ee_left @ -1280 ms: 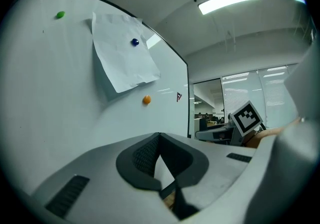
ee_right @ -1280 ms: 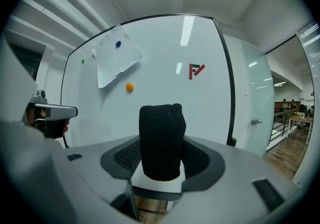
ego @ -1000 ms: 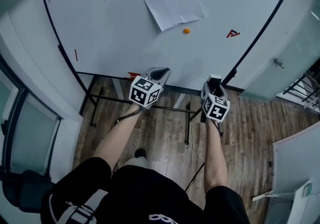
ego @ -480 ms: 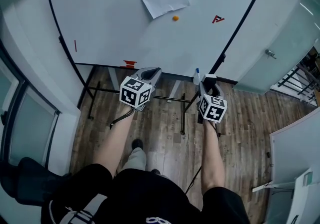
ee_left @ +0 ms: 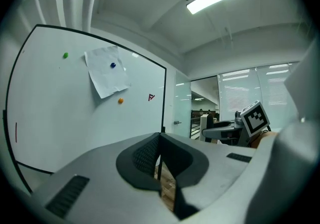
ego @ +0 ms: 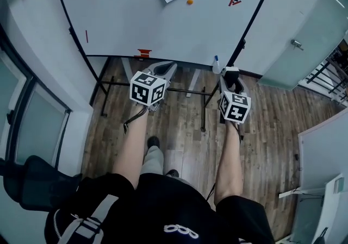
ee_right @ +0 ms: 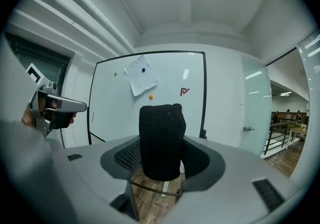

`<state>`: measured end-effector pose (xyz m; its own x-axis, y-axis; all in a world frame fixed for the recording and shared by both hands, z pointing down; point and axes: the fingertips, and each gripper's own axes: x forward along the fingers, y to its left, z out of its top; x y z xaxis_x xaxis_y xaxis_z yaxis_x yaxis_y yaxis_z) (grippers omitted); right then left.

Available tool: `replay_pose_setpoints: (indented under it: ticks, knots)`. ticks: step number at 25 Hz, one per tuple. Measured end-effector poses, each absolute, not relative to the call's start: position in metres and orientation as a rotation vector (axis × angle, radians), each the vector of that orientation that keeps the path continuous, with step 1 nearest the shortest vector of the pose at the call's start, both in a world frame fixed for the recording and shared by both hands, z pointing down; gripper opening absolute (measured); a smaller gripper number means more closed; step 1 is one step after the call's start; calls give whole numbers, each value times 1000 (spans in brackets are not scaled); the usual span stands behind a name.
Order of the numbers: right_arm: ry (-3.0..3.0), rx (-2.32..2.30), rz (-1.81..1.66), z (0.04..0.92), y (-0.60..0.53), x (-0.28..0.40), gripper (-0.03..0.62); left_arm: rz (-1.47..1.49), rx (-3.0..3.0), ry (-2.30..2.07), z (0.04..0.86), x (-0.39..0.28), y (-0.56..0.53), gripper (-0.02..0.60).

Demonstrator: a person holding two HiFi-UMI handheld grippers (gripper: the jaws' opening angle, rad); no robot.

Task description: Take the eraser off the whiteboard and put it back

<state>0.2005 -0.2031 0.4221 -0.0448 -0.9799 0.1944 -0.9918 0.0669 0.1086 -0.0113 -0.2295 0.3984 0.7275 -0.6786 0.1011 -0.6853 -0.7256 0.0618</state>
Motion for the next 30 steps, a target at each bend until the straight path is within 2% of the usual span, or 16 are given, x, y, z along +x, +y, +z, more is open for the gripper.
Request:
replay_pose_setpoints:
  ticks: [14,30]
  knots:
    - [-2191,1960,89,405,-163,199,241,176,2884,-1203,377,4,-195,9]
    - [-2211,1965,145,411,-169,205,241,176,2892,-1137,383,27,-199,9]
